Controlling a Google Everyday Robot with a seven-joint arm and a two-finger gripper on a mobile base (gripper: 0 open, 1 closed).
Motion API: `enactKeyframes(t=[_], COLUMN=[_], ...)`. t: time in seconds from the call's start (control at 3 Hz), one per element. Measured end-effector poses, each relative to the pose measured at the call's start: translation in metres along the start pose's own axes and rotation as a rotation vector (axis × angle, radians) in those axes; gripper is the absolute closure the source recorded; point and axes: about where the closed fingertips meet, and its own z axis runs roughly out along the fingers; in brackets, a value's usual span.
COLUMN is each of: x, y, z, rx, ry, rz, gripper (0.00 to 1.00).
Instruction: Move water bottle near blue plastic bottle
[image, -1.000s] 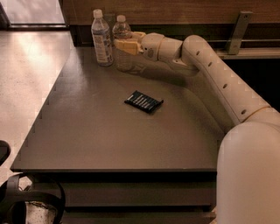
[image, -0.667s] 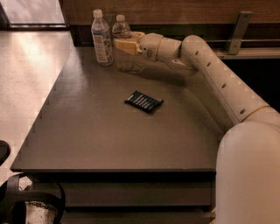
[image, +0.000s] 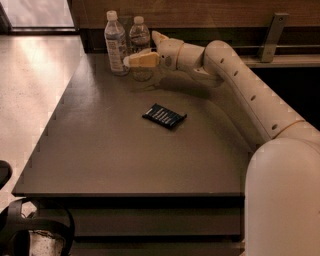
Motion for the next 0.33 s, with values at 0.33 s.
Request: enactKeyframes(t=[0.33], x=[0.0], y=[0.0001], z=[0.0001], rx=[0.0], ry=[0.0], rz=[0.0], gripper=[0.0])
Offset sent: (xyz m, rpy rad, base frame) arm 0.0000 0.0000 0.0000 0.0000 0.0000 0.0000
